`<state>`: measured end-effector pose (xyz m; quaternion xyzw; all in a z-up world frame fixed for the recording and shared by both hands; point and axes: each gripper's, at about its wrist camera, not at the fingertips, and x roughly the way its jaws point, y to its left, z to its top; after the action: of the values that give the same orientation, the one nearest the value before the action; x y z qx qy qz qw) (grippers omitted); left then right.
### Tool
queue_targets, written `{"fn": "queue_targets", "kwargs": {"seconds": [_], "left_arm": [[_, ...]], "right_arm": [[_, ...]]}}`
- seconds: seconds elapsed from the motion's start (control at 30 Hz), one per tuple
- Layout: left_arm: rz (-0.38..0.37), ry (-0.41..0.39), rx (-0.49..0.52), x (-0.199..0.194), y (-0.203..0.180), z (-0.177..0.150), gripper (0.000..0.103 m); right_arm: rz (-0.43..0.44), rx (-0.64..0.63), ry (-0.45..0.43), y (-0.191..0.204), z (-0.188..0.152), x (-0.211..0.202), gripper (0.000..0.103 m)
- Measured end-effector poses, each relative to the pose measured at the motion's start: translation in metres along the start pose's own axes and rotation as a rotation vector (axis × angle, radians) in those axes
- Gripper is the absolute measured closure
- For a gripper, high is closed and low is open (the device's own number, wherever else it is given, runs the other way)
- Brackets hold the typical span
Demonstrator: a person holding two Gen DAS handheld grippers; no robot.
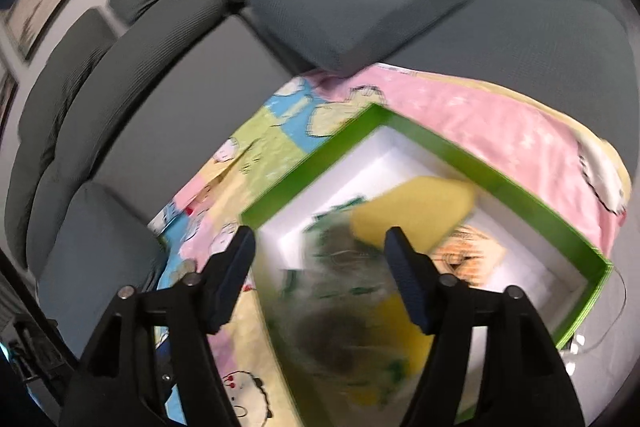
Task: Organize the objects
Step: 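Move the right gripper back to the grey-green cloth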
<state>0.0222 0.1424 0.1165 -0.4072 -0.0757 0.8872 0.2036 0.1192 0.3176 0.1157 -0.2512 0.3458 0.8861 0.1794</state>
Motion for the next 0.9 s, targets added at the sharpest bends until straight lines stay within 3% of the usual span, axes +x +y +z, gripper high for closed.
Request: {"fn": "queue_targets", "kwargs": {"seconds": [0.13, 0.3, 0.37, 0.47, 0.57, 0.63, 0.73, 0.9], "left_arm": [[0.123, 0.002, -0.08, -0.008, 0.055, -0.011, 0.029], [0.228, -0.007, -0.345, -0.016, 0.134, -0.022, 0.029], [0.238, -0.011, -0.441, -0.021, 0.158, -0.027, 0.029], [0.224, -0.01, -0.496, -0.027, 0.176, -0.032, 0.029], [0.256, -0.013, -0.497, -0.032, 0.182, -0.034, 0.029], [0.278, -0.016, -0.495, -0.039, 0.185, -0.035, 0.029], [0.242, -0.027, -0.513, -0.046, 0.19, -0.036, 0.029], [0.292, -0.036, -0.506, -0.053, 0.197, -0.036, 0.029]], "right_arm": [[0.076, -0.117, 0.009, 0.045, -0.01, 0.011, 0.019], [0.244, -0.214, 0.068, 0.099, -0.03, 0.045, 0.004], [0.281, -0.227, 0.123, 0.117, -0.042, 0.072, 0.006], [0.224, -0.272, 0.188, 0.139, -0.061, 0.104, 0.008], [0.183, -0.332, 0.207, 0.158, -0.073, 0.119, 0.009], [0.208, -0.361, 0.209, 0.173, -0.08, 0.126, 0.009], [0.255, -0.438, 0.217, 0.194, -0.094, 0.146, 0.013], [0.2, -0.459, 0.352, 0.215, -0.118, 0.201, 0.025]]}}
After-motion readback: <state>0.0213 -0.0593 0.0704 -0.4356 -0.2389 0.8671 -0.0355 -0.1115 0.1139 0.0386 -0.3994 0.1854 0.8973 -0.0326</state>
